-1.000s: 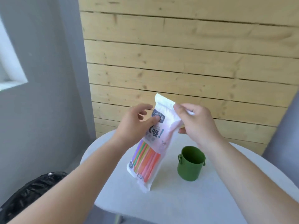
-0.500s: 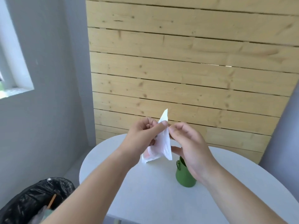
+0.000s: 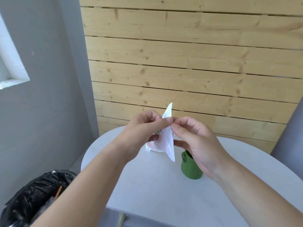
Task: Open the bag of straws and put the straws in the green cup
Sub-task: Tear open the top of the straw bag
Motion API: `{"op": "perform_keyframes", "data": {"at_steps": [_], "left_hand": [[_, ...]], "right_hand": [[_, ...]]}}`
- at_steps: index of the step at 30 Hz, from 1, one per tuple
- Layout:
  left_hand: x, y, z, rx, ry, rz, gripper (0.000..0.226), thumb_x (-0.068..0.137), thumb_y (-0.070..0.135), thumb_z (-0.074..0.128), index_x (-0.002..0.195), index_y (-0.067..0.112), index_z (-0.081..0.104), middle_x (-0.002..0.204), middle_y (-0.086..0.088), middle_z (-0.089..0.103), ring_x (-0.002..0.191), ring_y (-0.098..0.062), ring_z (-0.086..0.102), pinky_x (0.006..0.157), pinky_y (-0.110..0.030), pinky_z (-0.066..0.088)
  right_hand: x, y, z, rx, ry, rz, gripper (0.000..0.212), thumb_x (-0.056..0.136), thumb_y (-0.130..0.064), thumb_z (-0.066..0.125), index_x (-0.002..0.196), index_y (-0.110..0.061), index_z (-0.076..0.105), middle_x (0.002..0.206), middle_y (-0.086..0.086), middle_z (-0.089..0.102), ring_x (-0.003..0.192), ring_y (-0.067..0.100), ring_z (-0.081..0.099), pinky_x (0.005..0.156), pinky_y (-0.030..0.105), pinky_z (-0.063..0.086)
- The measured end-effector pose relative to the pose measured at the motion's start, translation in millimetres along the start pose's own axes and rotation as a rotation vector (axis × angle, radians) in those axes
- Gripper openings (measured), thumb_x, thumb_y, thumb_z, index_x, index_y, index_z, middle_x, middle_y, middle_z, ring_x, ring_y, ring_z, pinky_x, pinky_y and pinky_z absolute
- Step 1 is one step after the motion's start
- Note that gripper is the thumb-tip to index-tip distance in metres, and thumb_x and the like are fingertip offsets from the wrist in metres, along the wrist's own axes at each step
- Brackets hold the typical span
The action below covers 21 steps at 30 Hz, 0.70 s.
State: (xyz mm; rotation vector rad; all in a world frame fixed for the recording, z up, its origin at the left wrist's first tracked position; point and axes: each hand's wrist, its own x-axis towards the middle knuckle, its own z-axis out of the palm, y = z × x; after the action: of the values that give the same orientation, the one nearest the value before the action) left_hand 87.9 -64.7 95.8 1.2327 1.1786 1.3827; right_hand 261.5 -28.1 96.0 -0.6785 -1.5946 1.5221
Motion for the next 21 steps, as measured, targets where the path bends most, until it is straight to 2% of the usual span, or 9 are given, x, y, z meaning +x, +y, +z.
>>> {"op": "perform_keyframes", "data": {"at_steps": [4, 9, 13, 15, 18, 21], "left_hand": [[0.0, -2.3, 1.5, -0.007, 0.018, 0.013, 0.026, 0.095, 0.019, 0.07, 0.083, 0.01, 0.049, 0.078, -0.001, 0.067, 0.073, -0.007, 0.069, 0.065, -0.02, 0.052], [-5.0, -0.9, 2.6, -0.023, 0.022, 0.011, 0.03, 0.094, 0.025, 0.07, 0.078, 0.014, 0.047, 0.076, 0.006, 0.072, 0.072, -0.008, 0.067, 0.066, -0.021, 0.052], [-6.3, 0.0, 1.3, -0.001, 0.044, 0.003, 0.042, 0.078, 0.042, 0.084, 0.077, 0.017, 0.05, 0.086, -0.01, 0.06, 0.082, -0.021, 0.059, 0.079, -0.034, 0.051], [-7.3, 1.2, 1.6, 0.0, 0.048, -0.008, 0.045, 0.071, 0.046, 0.085, 0.076, 0.018, 0.049, 0.093, -0.01, 0.056, 0.085, -0.025, 0.055, 0.083, -0.04, 0.047], [-7.7, 0.8, 2.0, -0.001, 0.045, -0.017, 0.04, 0.076, 0.04, 0.083, 0.075, 0.018, 0.05, 0.091, -0.011, 0.056, 0.084, -0.024, 0.056, 0.079, -0.036, 0.049], [-7.8, -0.8, 2.0, 0.014, 0.04, -0.021, 0.033, 0.083, 0.031, 0.079, 0.076, 0.016, 0.05, 0.086, -0.01, 0.059, 0.078, -0.018, 0.06, 0.071, -0.025, 0.052]], "right_hand": [[-2.4, 1.1, 2.0, 0.032, 0.015, 0.015, 0.017, 0.098, -0.01, 0.059, 0.097, 0.006, 0.063, 0.109, 0.004, 0.078, 0.096, 0.022, 0.075, 0.088, 0.039, 0.058], [-2.7, 2.8, 4.7, 0.105, 0.01, 0.045, 0.009, 0.096, -0.01, 0.061, 0.09, -0.005, 0.065, 0.116, 0.008, 0.076, 0.101, 0.023, 0.074, 0.09, 0.04, 0.056], [-1.8, 4.0, 5.7, 0.141, -0.011, 0.056, 0.017, 0.095, -0.013, 0.062, 0.098, 0.003, 0.066, 0.121, 0.009, 0.074, 0.101, 0.023, 0.074, 0.086, 0.035, 0.056], [-1.3, 4.6, 5.4, 0.16, -0.019, 0.066, 0.023, 0.094, -0.015, 0.063, 0.103, 0.006, 0.066, 0.123, 0.007, 0.073, 0.102, 0.02, 0.073, 0.087, 0.034, 0.055], [-0.6, 6.5, 3.9, 0.199, -0.036, 0.072, 0.029, 0.087, -0.019, 0.066, 0.103, 0.005, 0.067, 0.123, 0.007, 0.073, 0.106, 0.019, 0.072, 0.087, 0.033, 0.054], [1.0, 10.6, 2.9, 0.188, -0.043, 0.073, 0.03, 0.083, -0.022, 0.069, 0.098, 0.004, 0.071, 0.123, 0.006, 0.073, 0.12, 0.023, 0.066, 0.093, 0.037, 0.053]]}}
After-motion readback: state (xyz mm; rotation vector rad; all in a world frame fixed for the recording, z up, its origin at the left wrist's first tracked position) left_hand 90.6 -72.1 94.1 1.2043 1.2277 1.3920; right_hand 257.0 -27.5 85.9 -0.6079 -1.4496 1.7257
